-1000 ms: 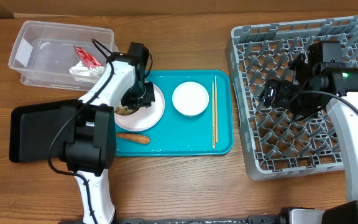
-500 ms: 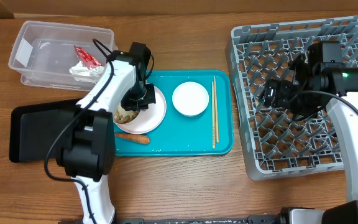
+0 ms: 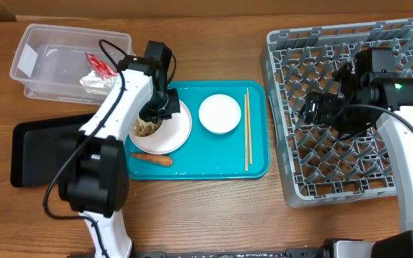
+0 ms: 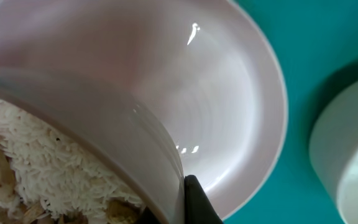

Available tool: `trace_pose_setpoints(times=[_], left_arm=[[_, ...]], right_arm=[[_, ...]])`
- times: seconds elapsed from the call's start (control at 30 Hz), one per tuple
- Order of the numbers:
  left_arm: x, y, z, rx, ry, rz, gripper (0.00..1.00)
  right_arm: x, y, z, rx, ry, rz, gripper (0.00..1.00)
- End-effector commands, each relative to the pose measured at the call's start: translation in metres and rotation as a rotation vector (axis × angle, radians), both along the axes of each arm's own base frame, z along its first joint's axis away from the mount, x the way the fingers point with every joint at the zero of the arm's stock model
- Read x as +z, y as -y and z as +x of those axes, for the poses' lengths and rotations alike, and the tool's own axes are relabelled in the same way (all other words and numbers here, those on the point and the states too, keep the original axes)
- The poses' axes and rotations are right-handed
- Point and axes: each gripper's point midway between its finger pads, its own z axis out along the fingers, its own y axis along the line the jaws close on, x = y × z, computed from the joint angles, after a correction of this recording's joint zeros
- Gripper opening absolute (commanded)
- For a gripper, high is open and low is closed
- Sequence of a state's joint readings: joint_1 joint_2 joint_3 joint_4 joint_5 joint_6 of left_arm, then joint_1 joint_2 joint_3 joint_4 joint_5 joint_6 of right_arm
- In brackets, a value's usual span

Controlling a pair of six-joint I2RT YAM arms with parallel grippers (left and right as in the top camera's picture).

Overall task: Sort waste into correct bins and load items into the dishwasher
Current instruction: 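Grasp the rim of the pink noodle bowl with the left gripper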

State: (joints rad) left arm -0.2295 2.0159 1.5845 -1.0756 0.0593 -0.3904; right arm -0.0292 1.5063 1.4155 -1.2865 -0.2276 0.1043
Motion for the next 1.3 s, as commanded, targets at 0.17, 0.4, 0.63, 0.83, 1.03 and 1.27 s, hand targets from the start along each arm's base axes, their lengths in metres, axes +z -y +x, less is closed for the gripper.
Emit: trace_pose_setpoints(times=[0.17,0.4,0.63,0.83,1.03,1.27], left_arm=[[-0.039,-0.005,-0.002,0.011,-0.076,0.062,0.04],[-0.039,-0.004,-0.001,0.011,-0.073,0.057,0.37],[-0.039,-0.003,-0.001,0.011,-0.074,0.050,0.37],[-0.037,0.004,-0.002,0.002,-0.080,0.008,0.22],[-0.017,0.004,0.007,0.009,-0.045,-0.004,0.26],[-0.017,0.012,0.007,0.001,-0.045,-0.043,0.29]], right_arm=[[0.004,0.001,0.000,0.000,0.017,-0.011,1.00],[0.004,0.001,0.000,0.000,0.018,-0.011,1.00],[0.004,0.001,0.000,0.000,0.017,-0.011,1.00],[0.004,0.001,0.000,0.000,0.018,-0.011,1.00],[0.005,0.001,0.002,0.000,0.023,-0.011,1.00],[0.005,0.001,0.002,0.000,0.024,-0.011,1.00]])
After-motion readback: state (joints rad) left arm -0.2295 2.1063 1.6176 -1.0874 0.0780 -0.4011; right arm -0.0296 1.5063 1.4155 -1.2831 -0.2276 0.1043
